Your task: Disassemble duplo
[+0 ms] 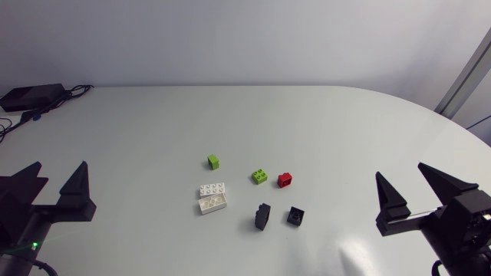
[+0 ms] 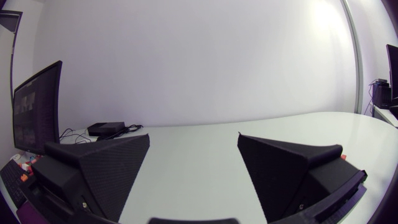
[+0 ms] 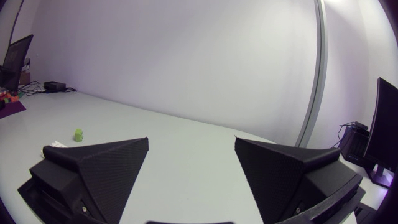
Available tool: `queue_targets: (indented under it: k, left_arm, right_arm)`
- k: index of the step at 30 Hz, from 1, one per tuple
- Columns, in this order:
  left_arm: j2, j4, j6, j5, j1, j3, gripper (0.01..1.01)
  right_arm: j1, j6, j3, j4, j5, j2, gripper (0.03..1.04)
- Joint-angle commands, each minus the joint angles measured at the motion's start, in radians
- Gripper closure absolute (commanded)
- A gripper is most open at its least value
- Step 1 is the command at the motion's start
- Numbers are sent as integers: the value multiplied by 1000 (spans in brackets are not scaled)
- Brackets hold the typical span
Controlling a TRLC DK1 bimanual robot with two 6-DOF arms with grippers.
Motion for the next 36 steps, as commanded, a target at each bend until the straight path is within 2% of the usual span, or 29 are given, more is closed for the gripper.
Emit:
queue_targets:
  k: [1, 5, 14, 16, 21, 24, 29, 36]
  left_arm:
    - [-20, 33, 19, 16, 13, -35, 46]
    - [-20, 90, 50, 30, 36, -63, 44]
    - [-16, 44, 88, 57, 58, -61, 46]
    - [-13, 38, 114, 63, 67, -61, 46]
    - [-14, 33, 171, 105, 96, -60, 46]
    - [-13, 35, 157, 111, 100, -60, 46]
    - [-14, 41, 67, 111, 116, -61, 46]
    - [-13, 44, 64, 128, 111, -63, 44]
  right_arm:
    - [-14, 36, -17, -45, -8, -9, 67]
    - [-47, 34, -21, -32, -7, -9, 67]
    - [-136, 72, -23, -32, -7, -9, 67]
    - [-138, 102, -23, -32, -8, -9, 67]
    - [-132, 103, -23, -32, -7, -8, 67]
    - [-132, 103, -23, -30, -7, -9, 67]
    - [-133, 103, -31, -6, -8, -8, 67]
    - [-121, 103, -32, -3, -19, -9, 67]
